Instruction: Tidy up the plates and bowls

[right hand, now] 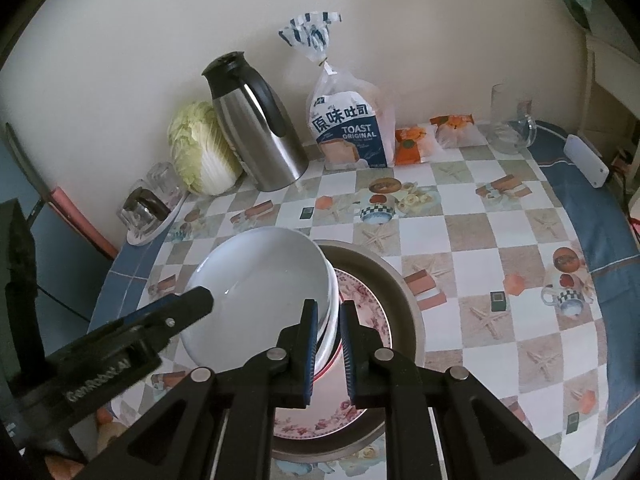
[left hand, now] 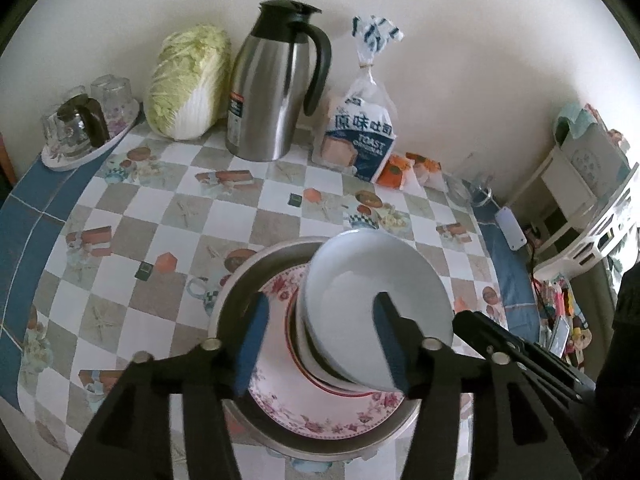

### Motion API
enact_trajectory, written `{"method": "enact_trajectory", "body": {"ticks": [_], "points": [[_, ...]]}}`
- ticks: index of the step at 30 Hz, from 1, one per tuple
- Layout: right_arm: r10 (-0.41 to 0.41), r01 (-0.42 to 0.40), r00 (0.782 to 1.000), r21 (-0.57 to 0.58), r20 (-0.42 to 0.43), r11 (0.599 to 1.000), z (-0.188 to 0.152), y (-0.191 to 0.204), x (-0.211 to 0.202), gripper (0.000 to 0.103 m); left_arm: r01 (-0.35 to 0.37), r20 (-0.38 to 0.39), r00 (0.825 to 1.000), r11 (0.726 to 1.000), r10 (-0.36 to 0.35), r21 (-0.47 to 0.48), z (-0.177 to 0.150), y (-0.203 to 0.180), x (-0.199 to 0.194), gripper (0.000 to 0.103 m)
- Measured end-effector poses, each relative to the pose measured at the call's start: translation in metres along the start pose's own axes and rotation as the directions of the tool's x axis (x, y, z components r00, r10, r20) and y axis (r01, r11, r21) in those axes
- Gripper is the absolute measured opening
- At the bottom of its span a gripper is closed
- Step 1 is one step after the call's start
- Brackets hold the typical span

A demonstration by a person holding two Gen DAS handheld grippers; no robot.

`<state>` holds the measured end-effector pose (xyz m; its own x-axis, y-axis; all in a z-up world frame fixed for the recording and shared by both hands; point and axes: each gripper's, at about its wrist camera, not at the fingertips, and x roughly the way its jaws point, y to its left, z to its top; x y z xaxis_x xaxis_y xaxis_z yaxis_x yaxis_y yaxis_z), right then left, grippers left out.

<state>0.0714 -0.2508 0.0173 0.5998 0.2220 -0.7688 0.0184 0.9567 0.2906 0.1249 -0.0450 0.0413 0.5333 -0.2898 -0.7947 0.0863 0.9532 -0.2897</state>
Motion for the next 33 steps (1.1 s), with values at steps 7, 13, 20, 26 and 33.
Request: {"method": "enact_trajectory", "body": {"ticks": [7, 13, 20, 26, 33], "points": [[-0.01, 0.01, 1.0, 0.012, 0.02, 1.0, -0.001, -0.004, -0.004, 0.056, -0.1, 0.031, 0.994, 0.995, 0.101, -0.023, 0.002, 0.013, -0.004, 0.085], [-0.018, 0.018, 0.999, -0.001, 0.039, 1.0, -0.004, -0.003, -0.005, 0.082, -0.161, 0.035, 0.986, 0.986, 0.162, -0.032, -0.003, 0.025, -0.003, 0.091], [-0.025, 0.026, 0.997, -0.01, 0.073, 1.0, -0.01, -0.004, -0.011, 0.103, -0.193, 0.052, 0.98, 0.981, 0.194, -0.019, -0.014, 0.033, -0.005, 0.092], [-0.035, 0.034, 0.995, 0.004, 0.098, 0.999, -0.018, -0.007, -0.017, 0.103, -0.202, 0.072, 0.977, 0.979, 0.203, -0.02, -0.021, 0.041, -0.012, 0.092], [-0.037, 0.037, 0.992, -0.003, 0.121, 0.999, -0.03, -0.008, -0.026, 0.103, -0.257, 0.108, 0.96, 0.966, 0.257, -0.01, -0.028, 0.047, -0.024, 0.092]]}}
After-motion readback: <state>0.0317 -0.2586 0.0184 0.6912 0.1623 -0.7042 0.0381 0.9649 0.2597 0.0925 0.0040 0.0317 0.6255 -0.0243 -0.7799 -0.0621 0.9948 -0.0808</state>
